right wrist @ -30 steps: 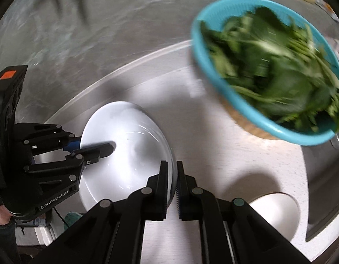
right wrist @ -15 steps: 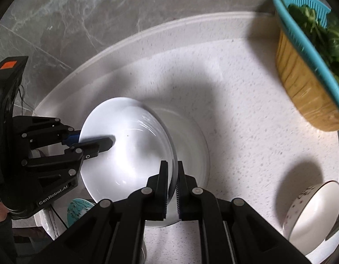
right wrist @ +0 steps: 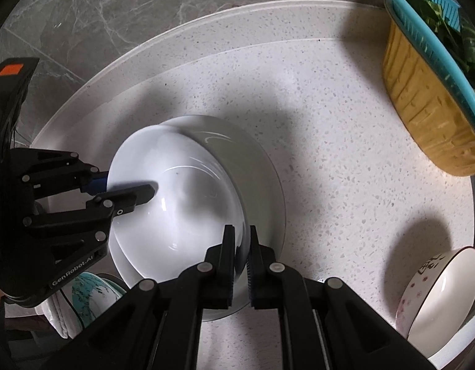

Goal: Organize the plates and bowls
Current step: 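Carry the white bowl onto the first white bowl and open the left gripper, then move the left gripper to the red-rimmed white bowl and grip its rim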

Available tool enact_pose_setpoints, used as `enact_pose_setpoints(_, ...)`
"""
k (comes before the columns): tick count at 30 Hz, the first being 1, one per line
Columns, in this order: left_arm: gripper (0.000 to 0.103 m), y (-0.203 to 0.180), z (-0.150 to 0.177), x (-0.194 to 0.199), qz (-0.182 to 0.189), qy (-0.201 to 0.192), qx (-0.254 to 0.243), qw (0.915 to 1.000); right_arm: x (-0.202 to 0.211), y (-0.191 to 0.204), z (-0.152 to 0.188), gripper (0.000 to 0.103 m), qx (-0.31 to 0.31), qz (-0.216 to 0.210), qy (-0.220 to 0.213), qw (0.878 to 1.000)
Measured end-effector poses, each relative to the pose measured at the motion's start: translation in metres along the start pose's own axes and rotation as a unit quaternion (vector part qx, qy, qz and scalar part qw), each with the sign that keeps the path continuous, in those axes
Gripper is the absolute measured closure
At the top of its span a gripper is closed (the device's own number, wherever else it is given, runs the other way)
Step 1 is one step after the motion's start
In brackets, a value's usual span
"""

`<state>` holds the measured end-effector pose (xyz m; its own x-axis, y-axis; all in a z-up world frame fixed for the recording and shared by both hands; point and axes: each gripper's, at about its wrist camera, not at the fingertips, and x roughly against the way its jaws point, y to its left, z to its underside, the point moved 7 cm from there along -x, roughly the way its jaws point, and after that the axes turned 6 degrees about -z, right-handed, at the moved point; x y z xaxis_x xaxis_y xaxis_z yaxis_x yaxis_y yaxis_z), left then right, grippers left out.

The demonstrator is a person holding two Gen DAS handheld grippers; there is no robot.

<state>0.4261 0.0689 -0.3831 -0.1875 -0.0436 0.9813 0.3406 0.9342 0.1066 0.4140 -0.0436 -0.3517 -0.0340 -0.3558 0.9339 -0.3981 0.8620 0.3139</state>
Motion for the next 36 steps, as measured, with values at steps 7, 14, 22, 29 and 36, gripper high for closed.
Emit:
enact_pose_setpoints(7,0.083,0.004,0.002,-0.001,0.005,-0.015,0.02,0.9997,-0.005,0.004,-0.005,0.093,0.018,0.024,-0.008,1.0)
enact_pose_setpoints(14,0.044,-0.005,-0.001,0.014,0.032,-0.056,0.026,0.9976,-0.003,0.002,-0.003,0.089,0.014,0.024,-0.014,1.0)
enact_pose_setpoints(22,0.032,0.01,-0.004,0.043,0.033,-0.094,0.06,0.9932,0.008,0.001,0.004,0.077,0.001,0.015,-0.029,0.999)
enact_pose_setpoints(29,0.032,-0.034,-0.03,0.091,0.081,-0.114,0.027,0.9898,0.076,-0.009,0.018,0.056,-0.046,-0.042,-0.116,0.991)
enact_pose_setpoints(36,0.014,-0.143,-0.072,0.115,0.109,-0.126,-0.073,0.9833,0.172,-0.156,0.094,0.021,-0.226,-0.024,-0.204,0.952)
